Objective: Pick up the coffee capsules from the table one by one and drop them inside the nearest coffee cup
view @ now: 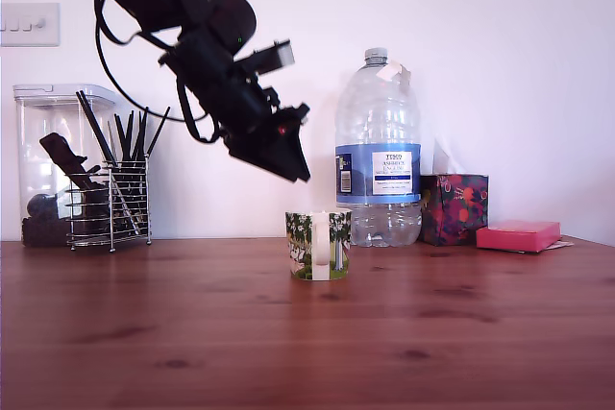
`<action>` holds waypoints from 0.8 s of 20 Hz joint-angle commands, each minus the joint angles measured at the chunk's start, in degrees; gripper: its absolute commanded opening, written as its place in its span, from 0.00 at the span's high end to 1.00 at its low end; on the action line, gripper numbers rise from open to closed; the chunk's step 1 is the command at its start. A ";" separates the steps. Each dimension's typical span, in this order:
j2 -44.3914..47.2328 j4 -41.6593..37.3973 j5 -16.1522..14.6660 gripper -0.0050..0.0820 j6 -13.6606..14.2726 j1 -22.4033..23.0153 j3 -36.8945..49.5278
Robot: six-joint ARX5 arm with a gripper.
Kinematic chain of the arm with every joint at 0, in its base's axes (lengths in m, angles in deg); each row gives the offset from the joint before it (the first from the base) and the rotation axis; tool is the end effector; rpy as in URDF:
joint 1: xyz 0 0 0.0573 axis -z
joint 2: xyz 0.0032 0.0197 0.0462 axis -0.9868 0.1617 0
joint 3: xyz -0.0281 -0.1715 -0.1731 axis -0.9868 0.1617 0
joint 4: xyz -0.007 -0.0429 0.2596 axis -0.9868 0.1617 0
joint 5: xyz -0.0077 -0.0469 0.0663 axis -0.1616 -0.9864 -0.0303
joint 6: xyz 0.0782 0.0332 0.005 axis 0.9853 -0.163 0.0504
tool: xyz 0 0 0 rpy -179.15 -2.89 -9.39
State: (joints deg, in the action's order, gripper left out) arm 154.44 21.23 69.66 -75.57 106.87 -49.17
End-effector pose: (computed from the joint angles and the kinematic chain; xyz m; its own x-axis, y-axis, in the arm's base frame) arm 0.4176 -0.2293 0.2305 0.5710 -0.6149 -0.5440 0.7439 0.6678 0.0261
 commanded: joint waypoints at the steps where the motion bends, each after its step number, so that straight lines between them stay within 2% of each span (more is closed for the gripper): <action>1: -3.52 -3.91 -0.09 0.96 -1.73 -0.63 5.73; 6: -16.98 -16.35 -0.07 0.96 -6.40 -4.04 25.16; 12: -33.57 -26.40 0.02 0.96 -12.44 -10.69 45.83; 16: -44.65 -27.93 1.09 0.96 -13.60 -15.52 56.65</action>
State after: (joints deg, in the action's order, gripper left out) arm 109.83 -6.55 70.64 -88.86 91.83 4.99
